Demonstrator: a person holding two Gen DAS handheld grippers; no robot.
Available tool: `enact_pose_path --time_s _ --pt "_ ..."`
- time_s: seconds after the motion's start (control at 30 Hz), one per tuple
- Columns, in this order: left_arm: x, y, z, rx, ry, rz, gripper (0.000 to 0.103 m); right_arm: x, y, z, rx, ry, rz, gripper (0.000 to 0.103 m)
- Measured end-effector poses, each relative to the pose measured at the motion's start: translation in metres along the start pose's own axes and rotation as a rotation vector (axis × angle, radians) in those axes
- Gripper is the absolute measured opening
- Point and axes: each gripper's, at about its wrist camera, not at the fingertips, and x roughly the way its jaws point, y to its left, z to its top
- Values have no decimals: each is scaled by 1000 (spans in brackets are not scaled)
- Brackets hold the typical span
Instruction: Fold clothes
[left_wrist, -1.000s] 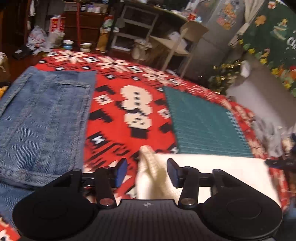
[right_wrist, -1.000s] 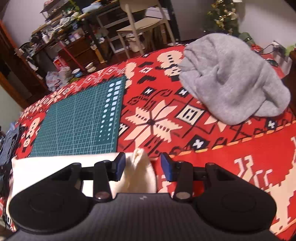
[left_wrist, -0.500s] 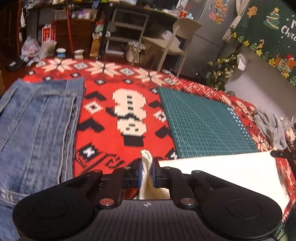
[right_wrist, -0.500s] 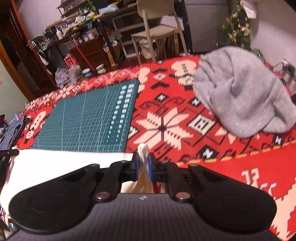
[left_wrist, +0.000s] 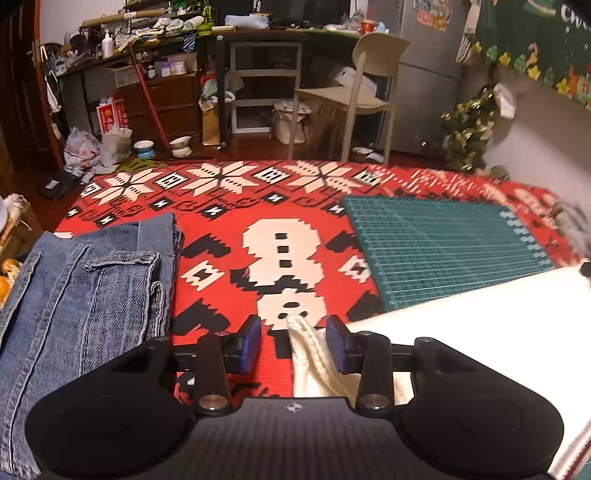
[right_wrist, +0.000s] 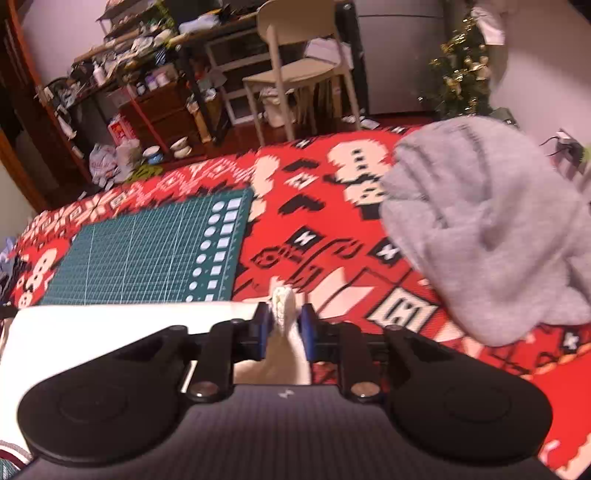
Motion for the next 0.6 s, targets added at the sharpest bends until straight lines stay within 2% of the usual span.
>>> enact_pose_path --time_s 0.07,0.13,0.17,0.27,0.37,0.5,0.6 --pt "-10 5 -1 -36 -8 -16 38 -15 -1 -1 -21 -19 -10 21" --pt "-21 9 -3 -72 -18 -37 37 -30 2 -5 -49 -26 4 17" --pt "-27 10 -5 -90 -24 -57 34 -37 4 -8 -56 -23 19 12" --pt "-37 9 -13 -130 -13 -130 18 -44 9 -22 -52 27 48 11" --pt "-39 6 -27 -148 24 -181 16 -43 14 -38 -45 73 62 11" --pt "-36 4 -52 -148 88 -167 13 -40 13 -50 -32 106 52 6" --pt "-47 7 -66 -139 64 -176 12 -49 9 -59 -10 122 49 5"
